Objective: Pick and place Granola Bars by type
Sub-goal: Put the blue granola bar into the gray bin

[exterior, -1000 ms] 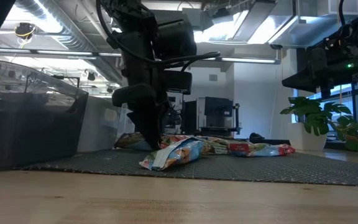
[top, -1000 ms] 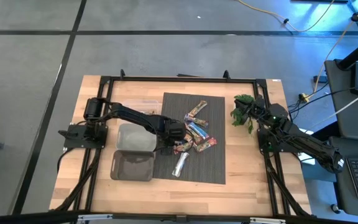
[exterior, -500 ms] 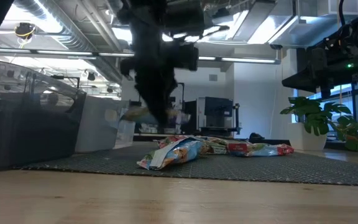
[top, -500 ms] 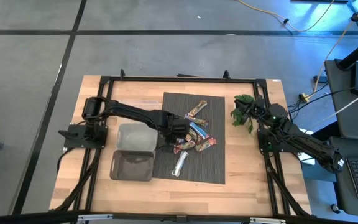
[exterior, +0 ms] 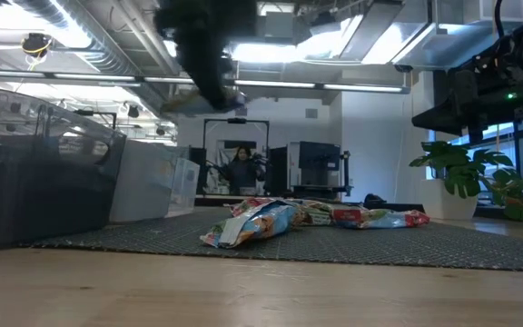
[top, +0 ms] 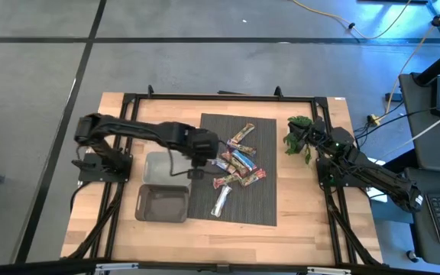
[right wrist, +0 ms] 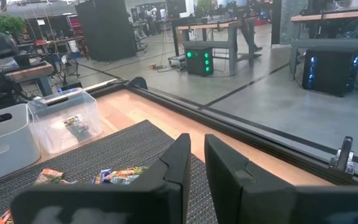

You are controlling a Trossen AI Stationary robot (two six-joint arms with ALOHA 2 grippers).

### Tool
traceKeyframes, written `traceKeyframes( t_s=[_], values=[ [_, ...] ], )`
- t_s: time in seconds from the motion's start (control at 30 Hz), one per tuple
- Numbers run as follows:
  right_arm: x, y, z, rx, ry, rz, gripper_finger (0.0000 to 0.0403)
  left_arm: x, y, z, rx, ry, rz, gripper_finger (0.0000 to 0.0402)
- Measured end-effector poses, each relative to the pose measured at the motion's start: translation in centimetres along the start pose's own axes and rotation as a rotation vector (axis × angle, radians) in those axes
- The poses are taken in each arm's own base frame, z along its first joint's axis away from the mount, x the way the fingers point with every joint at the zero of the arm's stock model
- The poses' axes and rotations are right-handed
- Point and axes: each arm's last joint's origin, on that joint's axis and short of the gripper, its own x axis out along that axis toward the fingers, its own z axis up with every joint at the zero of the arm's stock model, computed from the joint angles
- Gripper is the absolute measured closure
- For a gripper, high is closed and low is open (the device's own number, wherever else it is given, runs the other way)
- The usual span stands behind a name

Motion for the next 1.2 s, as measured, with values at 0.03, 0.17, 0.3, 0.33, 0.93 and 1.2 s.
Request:
traceKeyframes(
  t_s=[0.03, 0.17, 0.3, 0.33, 0.93, 1.2],
  values=[
    [0.0, 0.0, 0.0, 0.000, 0.001, 0.000, 0.0351, -0.2, 0.0, -0.7, -0.018, 0.000, 0.003, 0.0337],
    [0.0, 0.0, 0.0, -0.001, 0.006, -0.001, 0.0351, -0.5, -0.1, -3.9, -0.071, -0.017, 0.005, 0.0336],
    [0.1, 0.0, -0.1, -0.001, 0.008, -0.002, 0.0351, 0.2, -0.4, -6.9, -0.154, -0.021, -0.003, 0.0337],
    [0.1, 0.0, -0.1, -0.001, 0.008, -0.002, 0.0351, 0.3, -0.4, -7.6, -0.172, -0.016, -0.004, 0.0337],
    [0.1, 0.0, -0.1, -0.001, 0.007, -0.002, 0.0351, 3.5, -1.2, -12.6, -0.294, 0.067, -0.050, 0.0335],
    [0.1, 0.0, -0.1, -0.001, 0.007, -0.003, 0.0351, 3.5, -1.2, -12.7, -0.294, 0.069, -0.050, 0.0330]
  ],
)
